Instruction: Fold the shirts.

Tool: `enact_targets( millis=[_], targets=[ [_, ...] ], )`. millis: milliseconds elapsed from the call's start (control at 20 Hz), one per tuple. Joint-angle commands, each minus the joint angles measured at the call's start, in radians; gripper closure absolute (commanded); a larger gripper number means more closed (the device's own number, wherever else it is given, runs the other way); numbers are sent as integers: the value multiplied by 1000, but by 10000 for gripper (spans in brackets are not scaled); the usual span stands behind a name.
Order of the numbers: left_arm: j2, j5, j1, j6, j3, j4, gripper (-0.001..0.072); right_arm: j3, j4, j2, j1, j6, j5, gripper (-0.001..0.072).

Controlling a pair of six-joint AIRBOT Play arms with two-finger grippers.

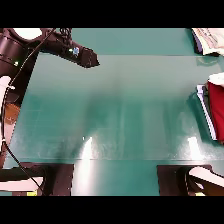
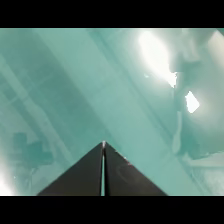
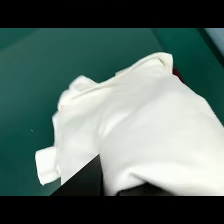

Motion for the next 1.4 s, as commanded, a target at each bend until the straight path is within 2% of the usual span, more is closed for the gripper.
enact_targets(
  millis=[0,50,100,150,200,300,600,750,950,1050,1100,1250,1300,1350],
  targets=[
    [0,-7,0,20,0,3,681,-199,-171,96,-64,14,19,684],
    [0,-7,0,21,0,3,681,-248,-200,117,-85,14,21,587],
    [0,-7,0,21,0,3,681,-297,-230,138,-108,14,23,361],
    [0,-7,0,21,0,3,681,-336,-267,156,-129,14,24,225],
    [0,-6,0,21,0,3,681,-373,-312,175,-146,14,20,217],
    [0,-6,0,21,0,3,681,-418,-382,204,-177,18,20,217],
    [0,-29,-1,20,0,3,681,-363,-384,226,-108,63,16,217],
    [0,-23,0,20,0,3,681,-304,-315,226,-41,75,-3,221],
    [0,-15,-1,16,0,-2,681,-287,-136,226,128,74,-22,221],
    [0,-12,0,16,0,-2,681,-293,-135,223,249,74,-30,231],
    [0,-12,0,16,0,-2,681,-293,-135,221,307,74,-35,274],
    [0,-12,0,16,0,-2,681,-293,-144,210,471,73,-45,287],
    [0,-12,-1,16,0,-2,681,-293,-144,208,510,73,-43,402],
    [0,-12,-1,16,0,-2,681,-293,-144,207,544,71,-42,612]
  ],
)
